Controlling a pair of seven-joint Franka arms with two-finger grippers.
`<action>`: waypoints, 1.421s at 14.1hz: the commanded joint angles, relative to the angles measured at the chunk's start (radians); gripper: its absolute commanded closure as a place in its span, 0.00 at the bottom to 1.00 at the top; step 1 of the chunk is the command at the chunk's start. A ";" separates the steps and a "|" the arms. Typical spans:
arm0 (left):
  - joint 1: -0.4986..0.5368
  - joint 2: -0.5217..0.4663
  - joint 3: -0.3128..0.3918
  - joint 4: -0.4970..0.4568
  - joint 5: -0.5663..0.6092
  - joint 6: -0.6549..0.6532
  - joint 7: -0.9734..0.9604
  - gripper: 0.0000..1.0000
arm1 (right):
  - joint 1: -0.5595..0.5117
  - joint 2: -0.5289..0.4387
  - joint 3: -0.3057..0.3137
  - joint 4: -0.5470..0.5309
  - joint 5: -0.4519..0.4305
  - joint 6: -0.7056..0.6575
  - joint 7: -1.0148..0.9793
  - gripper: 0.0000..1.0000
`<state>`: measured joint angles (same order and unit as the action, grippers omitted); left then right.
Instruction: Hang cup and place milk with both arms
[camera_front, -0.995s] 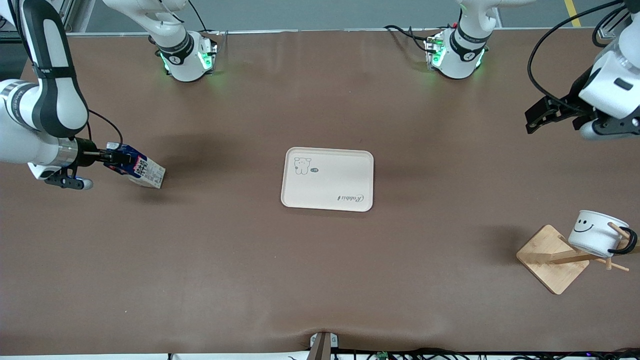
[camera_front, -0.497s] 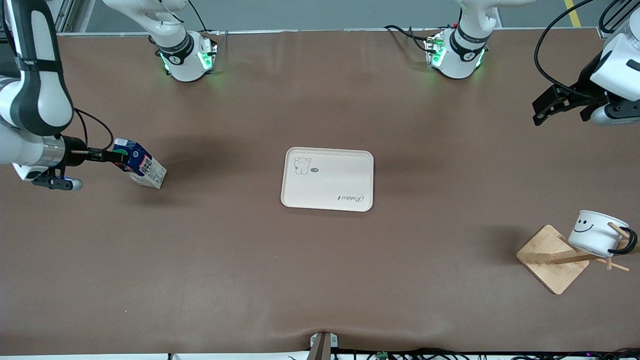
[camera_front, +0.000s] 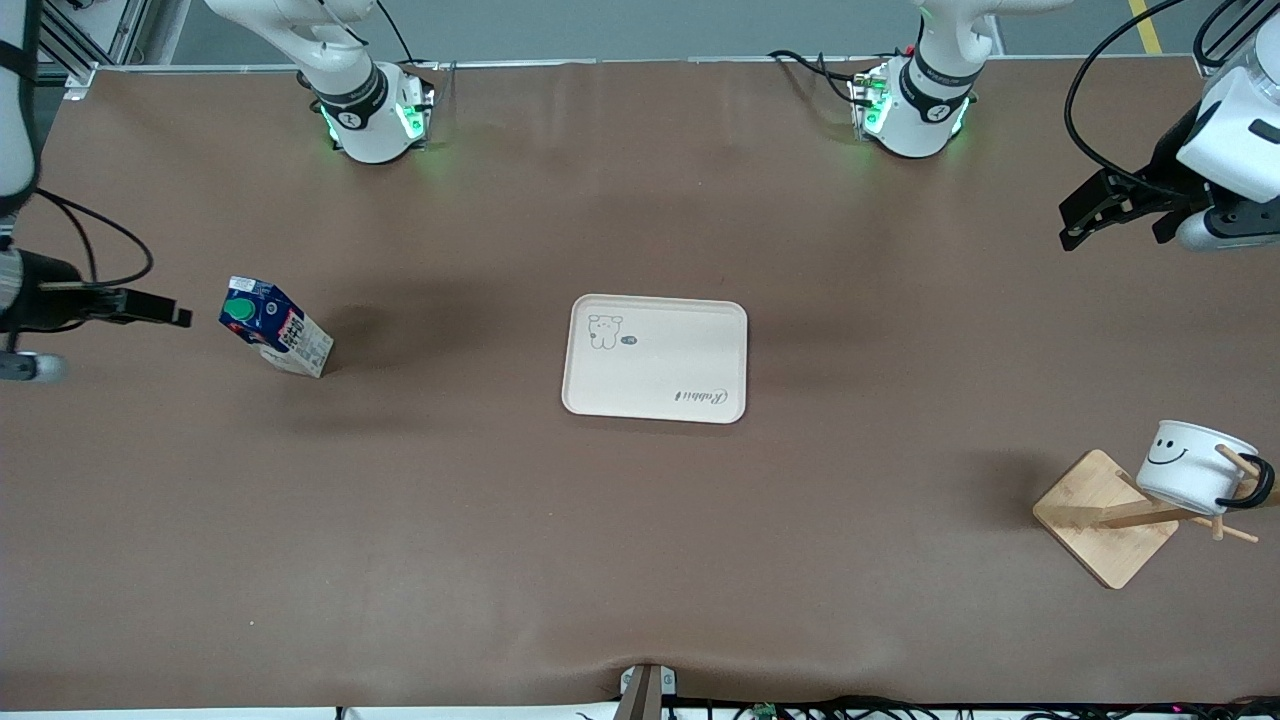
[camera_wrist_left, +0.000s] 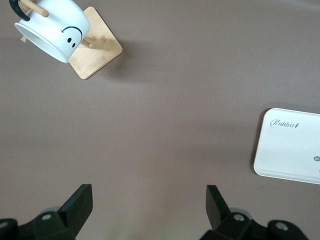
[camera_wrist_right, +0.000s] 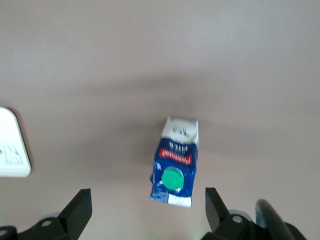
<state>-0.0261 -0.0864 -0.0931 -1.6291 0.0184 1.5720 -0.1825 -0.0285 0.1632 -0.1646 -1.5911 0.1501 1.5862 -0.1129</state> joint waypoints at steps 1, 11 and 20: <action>0.000 -0.019 0.006 -0.011 -0.017 0.013 0.012 0.00 | -0.013 0.091 -0.001 0.233 -0.017 -0.104 -0.008 0.00; 0.009 -0.015 0.033 0.003 -0.029 0.013 0.021 0.00 | -0.007 -0.175 0.002 0.127 -0.107 -0.206 0.001 0.00; 0.005 -0.006 0.032 0.008 -0.028 0.013 0.064 0.00 | -0.045 -0.234 0.054 0.025 -0.178 -0.164 0.001 0.00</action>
<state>-0.0235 -0.0908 -0.0623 -1.6247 0.0078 1.5813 -0.1379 -0.0513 -0.0453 -0.1383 -1.5453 0.0040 1.4072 -0.1129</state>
